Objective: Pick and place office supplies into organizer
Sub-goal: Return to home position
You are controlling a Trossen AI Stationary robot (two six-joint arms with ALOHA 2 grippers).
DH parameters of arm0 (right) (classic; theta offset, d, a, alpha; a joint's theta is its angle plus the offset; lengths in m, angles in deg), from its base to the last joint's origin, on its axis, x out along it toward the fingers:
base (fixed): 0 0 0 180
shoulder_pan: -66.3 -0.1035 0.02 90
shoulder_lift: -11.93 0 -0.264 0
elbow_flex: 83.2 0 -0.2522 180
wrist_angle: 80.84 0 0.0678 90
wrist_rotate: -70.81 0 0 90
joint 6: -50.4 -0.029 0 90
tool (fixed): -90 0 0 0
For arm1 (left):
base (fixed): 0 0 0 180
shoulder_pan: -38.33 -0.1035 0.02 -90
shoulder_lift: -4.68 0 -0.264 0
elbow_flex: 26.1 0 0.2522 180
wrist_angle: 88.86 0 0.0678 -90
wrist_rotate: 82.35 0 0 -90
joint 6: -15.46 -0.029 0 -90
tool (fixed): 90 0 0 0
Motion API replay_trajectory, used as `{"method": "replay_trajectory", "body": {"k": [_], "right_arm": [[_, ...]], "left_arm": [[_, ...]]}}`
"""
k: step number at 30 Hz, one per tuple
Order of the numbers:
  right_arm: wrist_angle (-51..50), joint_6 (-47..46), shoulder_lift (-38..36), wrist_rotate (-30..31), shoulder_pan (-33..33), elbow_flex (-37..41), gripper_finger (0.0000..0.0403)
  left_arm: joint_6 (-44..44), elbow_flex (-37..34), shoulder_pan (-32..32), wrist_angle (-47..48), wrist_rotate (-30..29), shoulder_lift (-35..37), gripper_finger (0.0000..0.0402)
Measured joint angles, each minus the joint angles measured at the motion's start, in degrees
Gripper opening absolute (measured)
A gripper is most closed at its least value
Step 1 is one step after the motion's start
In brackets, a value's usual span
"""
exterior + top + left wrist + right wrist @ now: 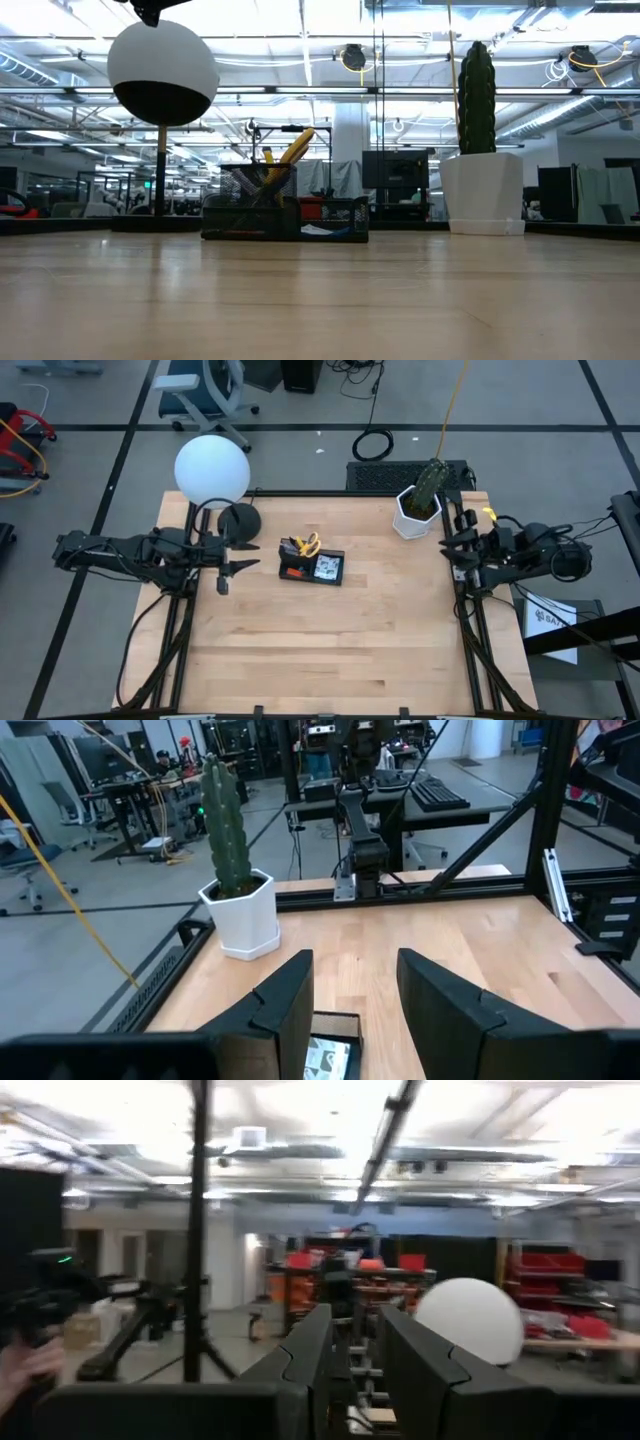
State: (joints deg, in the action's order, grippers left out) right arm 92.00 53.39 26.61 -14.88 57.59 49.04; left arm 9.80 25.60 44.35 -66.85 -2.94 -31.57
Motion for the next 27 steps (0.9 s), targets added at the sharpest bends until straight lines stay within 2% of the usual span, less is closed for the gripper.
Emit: {"method": "replay_trajectory", "body": {"k": [5, 11, 23, 27], "right_arm": [[-0.6, -0.3, 1.8, 9.0, 0.0, 0.0, 0.0075], [0.0, 1.3, 0.8, 6.1, 0.0, 0.0, 0.0075], [-3.2, 3.8, -0.5, 6.0, 0.0, 0.0, 0.0075], [0.7, 4.9, -0.6, 6.2, 0.1, 2.1, 0.0075]], "left_arm": [[0.0, 0.0, 0.0, -0.2, 0.0, 0.0, 0.0152], [-0.1, 0.0, 0.0, -0.2, 0.0, 0.0, 0.0152], [-0.1, 0.0, 0.0, -0.2, -0.1, 0.0, 0.0152], [-0.3, 0.0, 0.0, -0.5, -0.1, 0.0, 0.0152]]}}
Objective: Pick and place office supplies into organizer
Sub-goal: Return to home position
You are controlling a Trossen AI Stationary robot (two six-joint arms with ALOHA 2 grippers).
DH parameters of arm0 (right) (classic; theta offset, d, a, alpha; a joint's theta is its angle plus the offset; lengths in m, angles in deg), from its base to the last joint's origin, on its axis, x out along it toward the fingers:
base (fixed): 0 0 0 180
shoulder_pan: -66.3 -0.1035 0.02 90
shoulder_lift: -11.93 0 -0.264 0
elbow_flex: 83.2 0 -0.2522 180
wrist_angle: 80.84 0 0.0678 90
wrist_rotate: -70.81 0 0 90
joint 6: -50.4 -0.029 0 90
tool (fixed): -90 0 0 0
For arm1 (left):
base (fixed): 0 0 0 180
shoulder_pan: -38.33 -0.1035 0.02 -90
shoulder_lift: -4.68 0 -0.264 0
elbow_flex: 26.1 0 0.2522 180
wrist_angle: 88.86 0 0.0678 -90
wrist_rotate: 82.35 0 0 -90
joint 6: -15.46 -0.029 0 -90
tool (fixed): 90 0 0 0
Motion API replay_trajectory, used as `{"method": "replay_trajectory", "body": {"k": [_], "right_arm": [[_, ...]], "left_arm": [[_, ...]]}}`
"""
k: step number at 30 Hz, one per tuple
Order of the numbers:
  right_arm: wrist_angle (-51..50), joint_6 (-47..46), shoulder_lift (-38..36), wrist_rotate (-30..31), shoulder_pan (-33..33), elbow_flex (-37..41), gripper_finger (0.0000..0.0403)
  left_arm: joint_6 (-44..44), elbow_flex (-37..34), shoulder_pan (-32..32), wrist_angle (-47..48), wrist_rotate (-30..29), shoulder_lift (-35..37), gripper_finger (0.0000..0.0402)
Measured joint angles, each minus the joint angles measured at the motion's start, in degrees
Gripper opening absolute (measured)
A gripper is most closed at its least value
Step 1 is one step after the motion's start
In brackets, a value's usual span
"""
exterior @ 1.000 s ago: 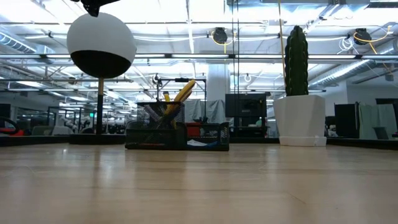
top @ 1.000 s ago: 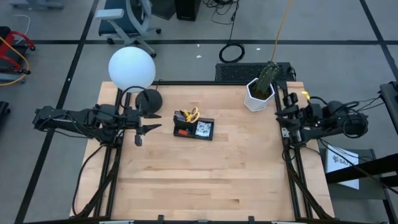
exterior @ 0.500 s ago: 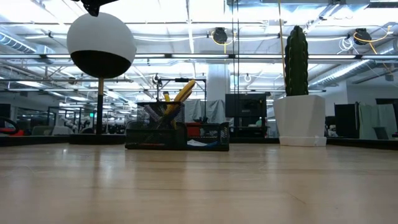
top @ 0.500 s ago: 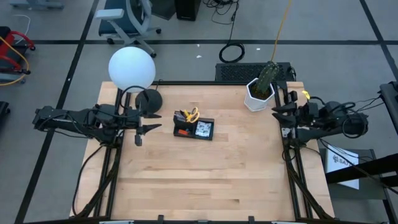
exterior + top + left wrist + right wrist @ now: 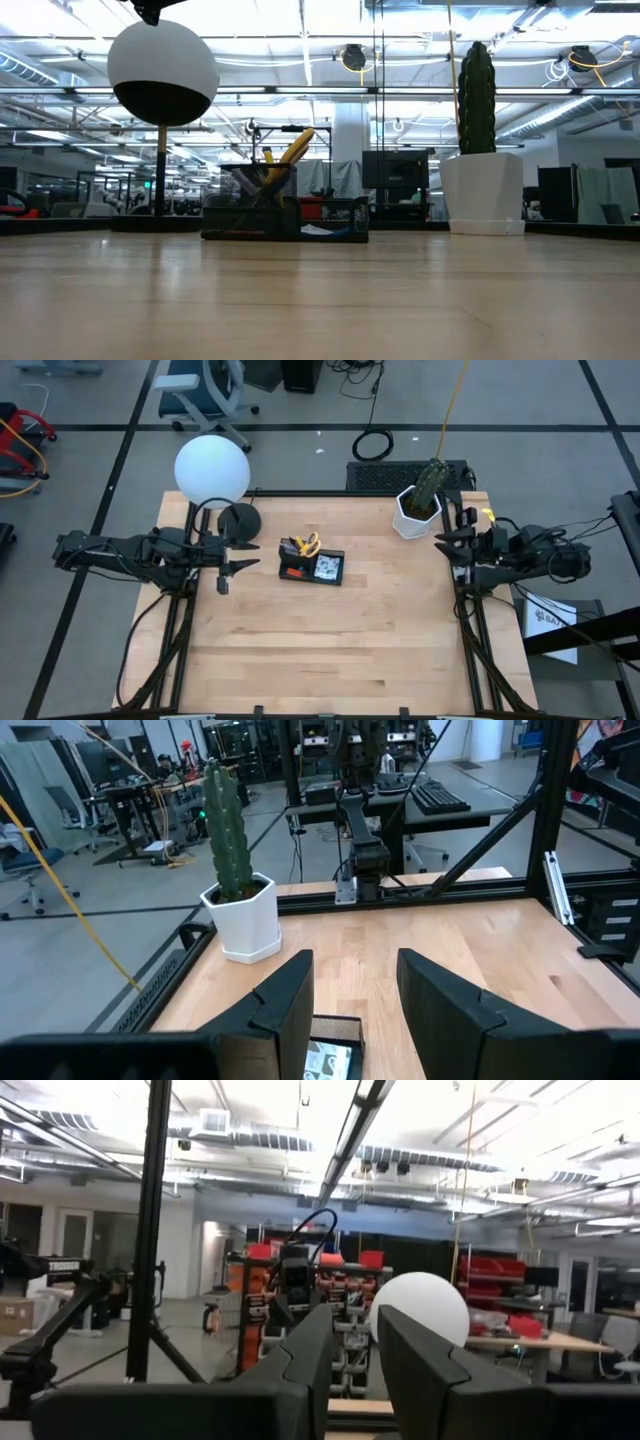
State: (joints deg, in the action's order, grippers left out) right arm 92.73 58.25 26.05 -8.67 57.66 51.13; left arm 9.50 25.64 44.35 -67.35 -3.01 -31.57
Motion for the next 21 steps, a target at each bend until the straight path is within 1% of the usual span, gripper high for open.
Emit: {"method": "replay_trajectory", "body": {"k": [4, 9, 13, 18, 21], "right_arm": [[4.2, 0.8, -0.2, 0.1, 1.5, 2.7, 0.0075], [1.5, -1.1, -2.2, -0.1, 4.9, 2.7, 0.0075], [-0.3, -2.3, -4.5, -0.3, 6.3, 2.7, 0.0075], [-0.5, -2.1, -6.3, -6.0, 6.4, 2.7, 0.0075], [-1.0, -2.2, -7.3, -6.2, 6.4, 2.7, 0.0075]], "left_arm": [[-0.1, -1.2, -0.1, -3.1, 0.0, 0.0, 0.0152], [-0.5, -4.1, -2.6, -5.5, 0.0, 0.6, 0.0152], [-0.7, -6.5, -5.4, -7.4, 0.0, 2.2, 0.0152], [-0.9, -9.2, -6.8, -11.1, 2.7, 5.5, 0.0152], [-0.8, -10.7, -6.8, -11.3, 4.0, 8.4, 0.0152]]}}
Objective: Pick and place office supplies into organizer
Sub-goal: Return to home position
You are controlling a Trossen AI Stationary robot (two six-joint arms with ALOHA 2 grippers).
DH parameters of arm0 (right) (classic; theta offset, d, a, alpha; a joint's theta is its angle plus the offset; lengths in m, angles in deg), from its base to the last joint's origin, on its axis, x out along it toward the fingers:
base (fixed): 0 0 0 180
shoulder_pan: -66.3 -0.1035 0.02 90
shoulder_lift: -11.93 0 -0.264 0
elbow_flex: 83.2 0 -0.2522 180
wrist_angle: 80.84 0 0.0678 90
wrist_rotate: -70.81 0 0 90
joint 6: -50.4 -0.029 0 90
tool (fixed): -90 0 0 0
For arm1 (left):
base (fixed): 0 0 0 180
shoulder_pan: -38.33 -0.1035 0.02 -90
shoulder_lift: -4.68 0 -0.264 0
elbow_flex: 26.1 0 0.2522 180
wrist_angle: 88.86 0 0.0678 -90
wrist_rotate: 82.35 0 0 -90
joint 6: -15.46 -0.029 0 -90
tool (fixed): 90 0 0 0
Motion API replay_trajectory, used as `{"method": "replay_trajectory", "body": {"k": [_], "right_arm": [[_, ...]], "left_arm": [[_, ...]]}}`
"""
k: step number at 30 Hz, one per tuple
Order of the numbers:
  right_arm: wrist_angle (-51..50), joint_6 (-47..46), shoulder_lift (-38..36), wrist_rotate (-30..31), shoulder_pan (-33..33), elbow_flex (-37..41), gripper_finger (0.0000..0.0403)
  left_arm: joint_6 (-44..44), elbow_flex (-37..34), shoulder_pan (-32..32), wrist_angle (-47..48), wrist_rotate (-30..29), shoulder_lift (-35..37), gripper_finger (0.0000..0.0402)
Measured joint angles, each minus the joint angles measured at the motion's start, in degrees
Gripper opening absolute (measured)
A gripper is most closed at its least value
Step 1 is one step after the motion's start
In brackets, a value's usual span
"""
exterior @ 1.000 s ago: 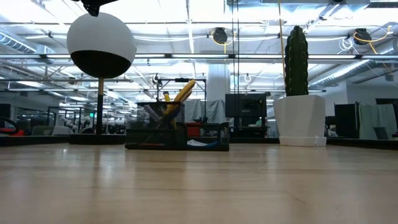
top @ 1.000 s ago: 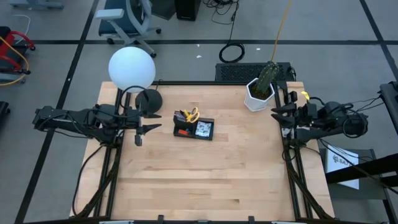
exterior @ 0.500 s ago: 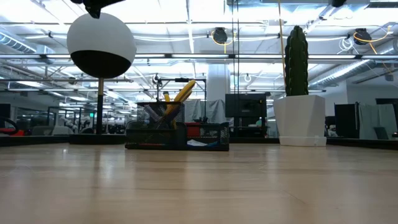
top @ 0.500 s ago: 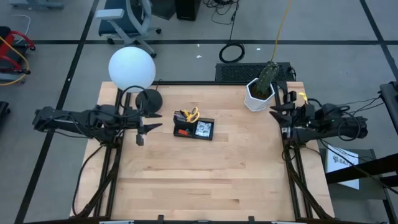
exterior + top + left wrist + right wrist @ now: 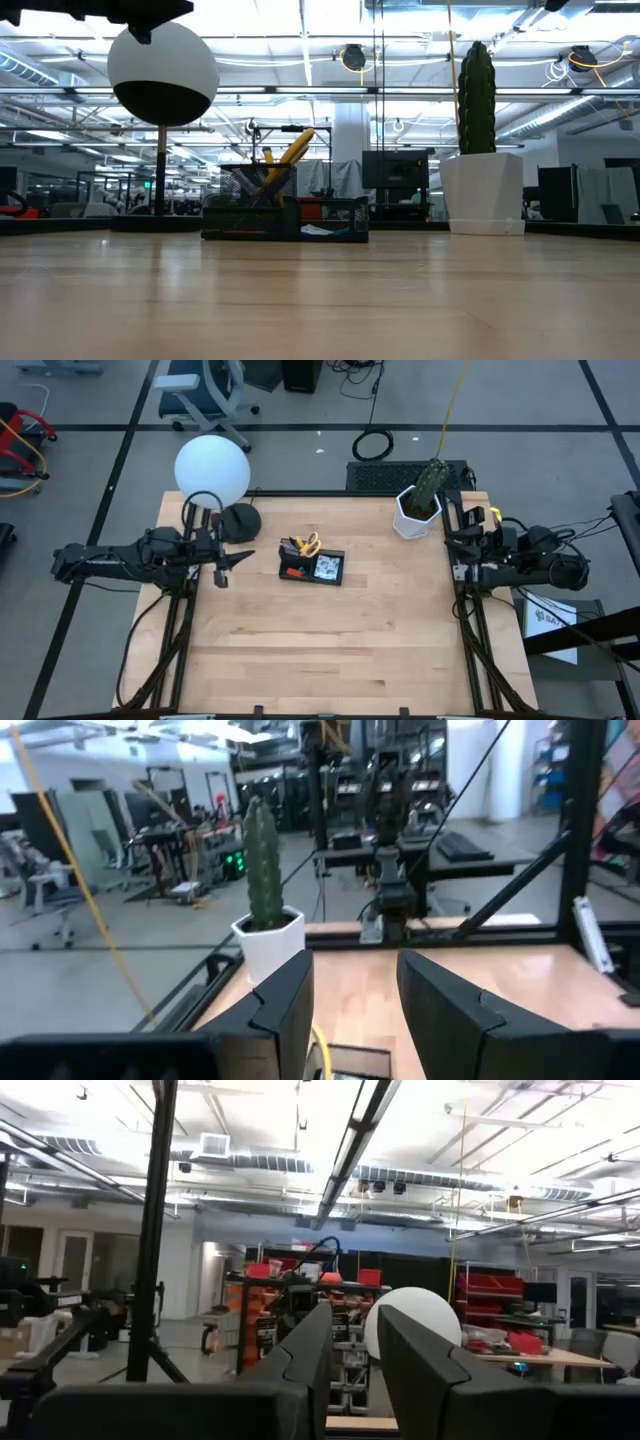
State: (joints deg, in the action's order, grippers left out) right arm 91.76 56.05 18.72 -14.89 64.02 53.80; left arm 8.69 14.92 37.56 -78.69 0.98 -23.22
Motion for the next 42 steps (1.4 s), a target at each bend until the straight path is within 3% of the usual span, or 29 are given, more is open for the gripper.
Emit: {"method": "replay_trajectory", "body": {"k": [5, 10, 15, 19, 26, 38, 42], "right_arm": [[1.0, 0.9, -1.7, -0.1, 0.0, 1.7, 0.0075], [8.8, 1.9, -4.4, -0.1, 0.0, 6.5, 0.0075], [12.5, 2.1, -6.7, -0.1, 0.0, 9.1, 0.0075], [12.9, 1.9, -6.6, -1.2, 0.0, 9.2, 0.0075], [16.0, 1.0, -6.6, -10.5, 0.0, 9.2, 0.0075], [13.2, 1.7, -6.6, -10.2, 0.0, 9.6, 0.0075], [17.8, 2.5, -6.6, -9.7, 0.0, 12.7, 0.0075]], "left_arm": [[-0.7, -3.3, 0.5, -2.5, 2.2, 4.3, 0.0152], [-1.5, -8.1, 0.9, -9.7, 2.2, 8.8, 0.0152], [-2.2, -10.3, 0.9, -10.5, 2.4, 13.1, 0.0152], [-3.3, -12.3, 0.9, -13.1, 5.4, 16.3, 0.0152], [-3.3, -14.2, 0.9, -13.0, 6.7, 21.5, 0.0152], [-3.6, -15.4, 0.9, -8.4, 6.7, 27.7, 0.0152], [-3.7, -15.5, 0.9, -8.2, 6.7, 27.7, 0.0152]]}}
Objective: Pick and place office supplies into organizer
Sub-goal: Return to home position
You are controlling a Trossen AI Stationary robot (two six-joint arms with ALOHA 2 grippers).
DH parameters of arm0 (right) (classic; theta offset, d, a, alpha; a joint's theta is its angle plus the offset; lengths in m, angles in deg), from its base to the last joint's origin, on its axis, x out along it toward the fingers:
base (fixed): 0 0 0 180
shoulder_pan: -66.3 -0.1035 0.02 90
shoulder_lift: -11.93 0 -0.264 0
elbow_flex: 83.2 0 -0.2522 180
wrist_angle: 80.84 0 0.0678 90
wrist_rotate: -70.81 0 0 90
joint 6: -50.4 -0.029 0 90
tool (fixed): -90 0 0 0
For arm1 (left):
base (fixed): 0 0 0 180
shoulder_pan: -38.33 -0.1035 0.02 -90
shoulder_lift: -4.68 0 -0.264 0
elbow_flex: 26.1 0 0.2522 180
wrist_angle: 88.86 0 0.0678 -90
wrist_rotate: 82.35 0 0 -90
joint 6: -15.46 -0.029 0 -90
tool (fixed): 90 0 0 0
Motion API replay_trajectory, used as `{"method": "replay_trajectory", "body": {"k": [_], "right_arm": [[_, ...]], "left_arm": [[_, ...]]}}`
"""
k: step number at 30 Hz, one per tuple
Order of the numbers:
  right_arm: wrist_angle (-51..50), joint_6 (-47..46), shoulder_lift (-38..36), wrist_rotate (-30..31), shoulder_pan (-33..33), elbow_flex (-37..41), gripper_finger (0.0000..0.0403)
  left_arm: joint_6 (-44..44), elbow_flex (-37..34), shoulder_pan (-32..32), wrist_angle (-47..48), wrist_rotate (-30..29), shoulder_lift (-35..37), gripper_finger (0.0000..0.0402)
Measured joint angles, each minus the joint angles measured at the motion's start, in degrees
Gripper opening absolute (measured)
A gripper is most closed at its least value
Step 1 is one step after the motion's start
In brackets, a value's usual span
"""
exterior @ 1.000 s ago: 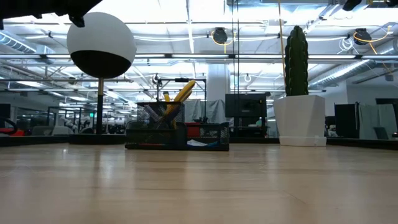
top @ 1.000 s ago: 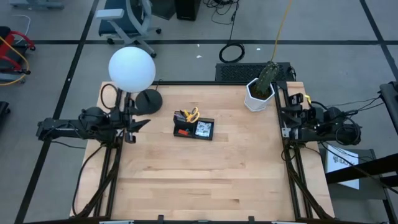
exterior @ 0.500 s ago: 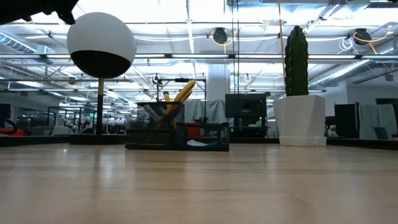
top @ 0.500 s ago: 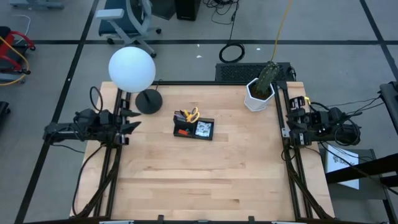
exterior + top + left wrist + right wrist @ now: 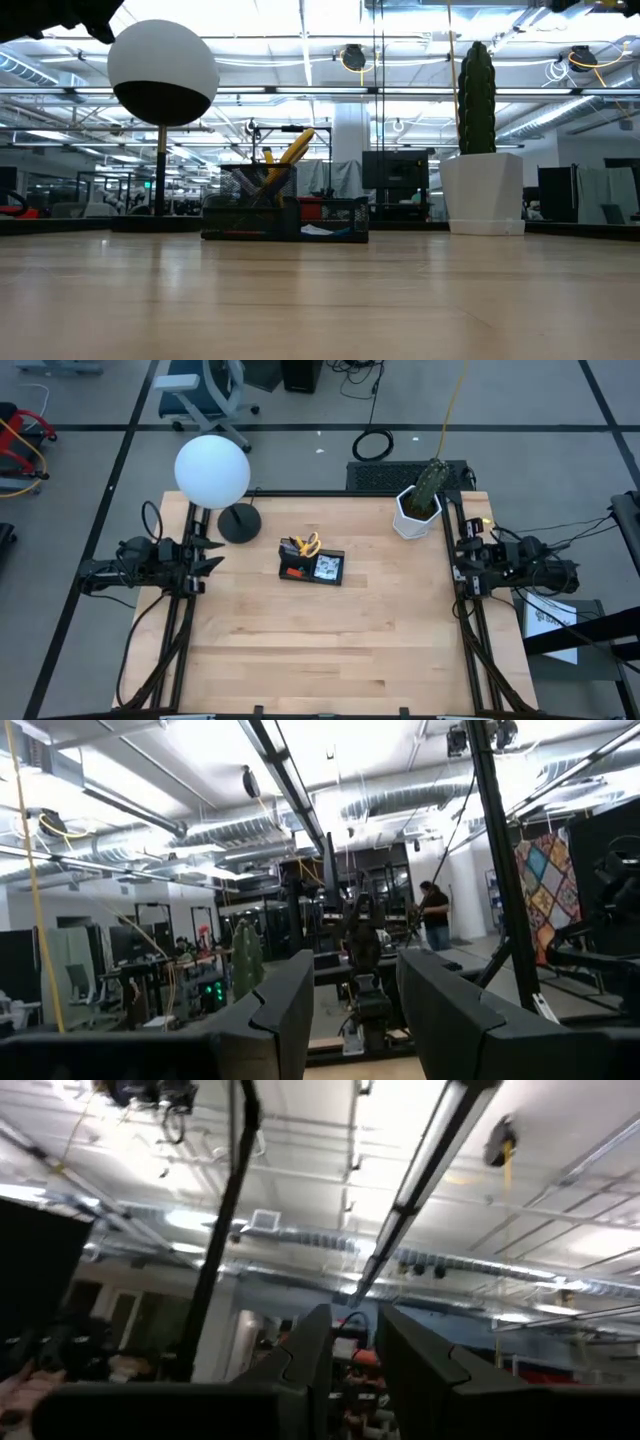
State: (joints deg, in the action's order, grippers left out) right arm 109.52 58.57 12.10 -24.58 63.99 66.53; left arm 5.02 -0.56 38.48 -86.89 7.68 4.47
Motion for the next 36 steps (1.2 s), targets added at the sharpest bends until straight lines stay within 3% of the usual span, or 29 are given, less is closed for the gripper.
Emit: {"method": "replay_trajectory", "body": {"k": [5, 14, 20, 33, 36], "right_arm": [[9.9, 0.4, 0.0, 4.2, 0.0, 5.3, 0.0075], [16.6, 0.3, 0.0, 7.4, 0.0, 10.0, 0.0075], [27.3, 1.5, -0.1, 11.6, 0.0, 15.3, 0.0075], [24.9, 1.0, 0.0, 11.4, 0.0, 15.4, 0.0075], [24.9, 1.0, 0.0, 11.4, 0.0, 15.4, 0.0075]], "left_arm": [[0.0, 0.0, 0.0, -0.8, 1.4, 0.0, 0.0152], [0.0, 0.0, 0.0, -1.0, 1.6, 0.0, 0.0152], [0.0, 0.0, 0.0, -1.4, 1.6, 0.0, 0.0152], [0.1, 0.0, 0.0, -0.6, 1.6, 0.0, 0.0152], [0.6, -2.5, 0.0, -5.8, 3.0, 0.0, 0.0152]]}}
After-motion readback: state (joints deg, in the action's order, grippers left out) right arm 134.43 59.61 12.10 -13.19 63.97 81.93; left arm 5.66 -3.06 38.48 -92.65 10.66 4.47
